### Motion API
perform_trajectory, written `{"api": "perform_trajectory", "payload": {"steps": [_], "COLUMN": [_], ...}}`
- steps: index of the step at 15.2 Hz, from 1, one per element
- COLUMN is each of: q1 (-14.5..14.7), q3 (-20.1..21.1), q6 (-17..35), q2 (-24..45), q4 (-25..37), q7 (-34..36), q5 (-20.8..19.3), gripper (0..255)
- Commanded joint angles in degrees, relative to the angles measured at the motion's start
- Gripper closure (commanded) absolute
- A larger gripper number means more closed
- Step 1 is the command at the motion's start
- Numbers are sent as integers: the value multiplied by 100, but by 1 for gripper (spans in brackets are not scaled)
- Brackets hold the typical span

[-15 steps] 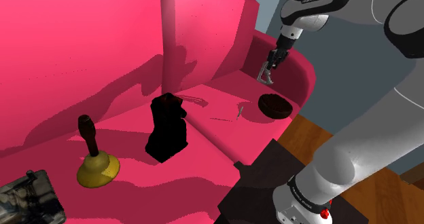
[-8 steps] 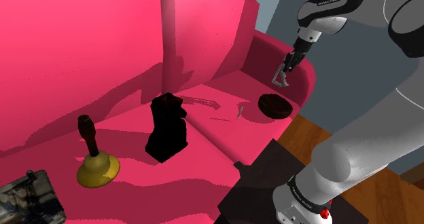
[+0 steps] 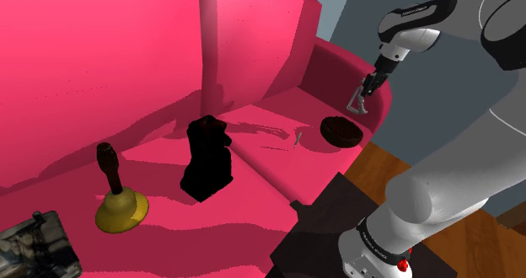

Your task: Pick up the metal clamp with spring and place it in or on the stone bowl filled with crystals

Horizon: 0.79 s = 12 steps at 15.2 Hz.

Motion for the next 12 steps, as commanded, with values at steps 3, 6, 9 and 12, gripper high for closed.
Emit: {"api": "perform_trajectory", "payload": {"steps": [3, 6, 9, 12], "q1": [-10, -15, -20, -26], "q3": [-15, -21, -26, -29], "q6": [314, 538, 760, 982], "q2": [107, 190, 284, 390], "q4": [-216, -367, -506, -633], "q7": [-53, -88, -129, -176], "q5": [53, 97, 148, 209], "gripper": [255, 255, 255, 255]}}
